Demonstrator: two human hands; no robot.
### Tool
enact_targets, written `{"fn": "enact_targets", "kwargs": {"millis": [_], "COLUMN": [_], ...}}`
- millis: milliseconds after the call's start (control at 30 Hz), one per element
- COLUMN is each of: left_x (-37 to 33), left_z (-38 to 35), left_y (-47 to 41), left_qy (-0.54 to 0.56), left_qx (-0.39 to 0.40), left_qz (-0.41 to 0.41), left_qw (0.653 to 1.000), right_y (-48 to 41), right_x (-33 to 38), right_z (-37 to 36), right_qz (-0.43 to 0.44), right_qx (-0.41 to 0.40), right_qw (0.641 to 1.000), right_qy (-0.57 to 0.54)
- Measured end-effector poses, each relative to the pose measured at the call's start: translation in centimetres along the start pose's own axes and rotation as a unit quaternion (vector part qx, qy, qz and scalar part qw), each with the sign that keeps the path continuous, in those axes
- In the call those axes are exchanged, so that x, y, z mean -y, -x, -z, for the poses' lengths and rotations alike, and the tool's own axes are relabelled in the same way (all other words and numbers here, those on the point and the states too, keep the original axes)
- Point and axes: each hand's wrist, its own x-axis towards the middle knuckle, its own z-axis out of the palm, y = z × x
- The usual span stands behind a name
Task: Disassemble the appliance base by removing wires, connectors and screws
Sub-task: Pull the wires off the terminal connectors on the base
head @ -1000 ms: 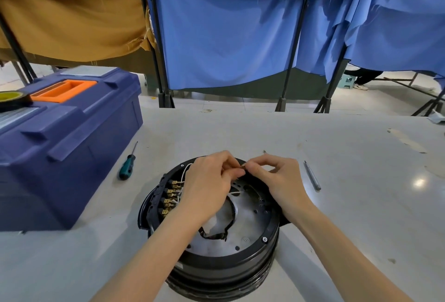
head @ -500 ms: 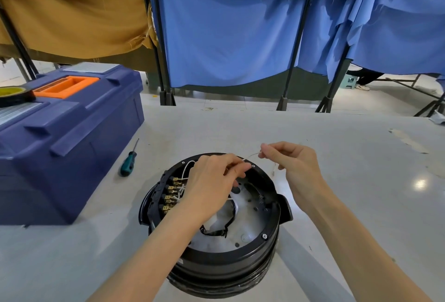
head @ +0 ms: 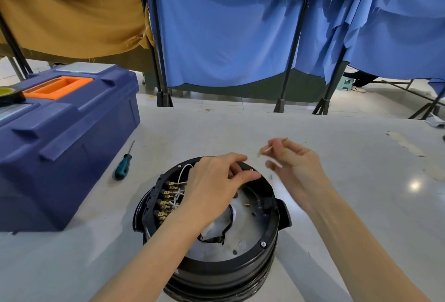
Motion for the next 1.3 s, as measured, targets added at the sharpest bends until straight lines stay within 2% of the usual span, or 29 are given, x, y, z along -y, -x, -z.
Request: {"fn": "enact_targets", "kwargs": {"millis": [67,167,333,500,567,900,1033,1167,1300], "left_x": [0.5,1.0,1.8,2.0,2.0,2.2,1.9,1.4,1.5], "left_z": [0.2,0.3,0.1,-0.1,-0.2,-0.1,0.2,0.6,1.7], "left_y": [-0.1,-0.3,-0.3,-0.2,-0.2,-0.1,-0.1,-0.4,-0.8], "left_qy": [-0.103,-0.158,-0.177,-0.183,-0.181,-0.173,-0.142,-0.101,-0.084], "left_qx": [-0.034,-0.002,0.04,0.042,0.038,0.028,0.012,-0.022,-0.02], "left_qz": [-0.018,-0.027,0.011,0.012,0.01,-0.003,0.008,0.033,0.052], "left_qw": [0.994,0.987,0.983,0.982,0.983,0.984,0.99,0.994,0.995], "right_y": [-1.7,-4.4,-7.7,-9.9,-10.4,-9.9,-7.2,-2.6,-0.1], "right_x": [0.8,0.5,-2.8,-4.5,-4.6,-4.8,-3.4,-1.6,-1.8], "right_z": [1.7,4.5,6.2,6.1,5.9,5.7,4.3,1.0,-0.5], "right_qz": [0.034,0.004,-0.096,-0.067,-0.044,-0.014,0.041,0.047,0.021], "right_qx": [-0.074,-0.136,-0.111,-0.078,-0.075,-0.099,-0.107,0.02,0.106], "right_qw": [0.995,0.973,0.905,0.833,0.817,0.816,0.845,0.891,0.872], "right_qy": [0.054,0.189,0.399,0.544,0.571,0.57,0.522,0.45,0.478]}}
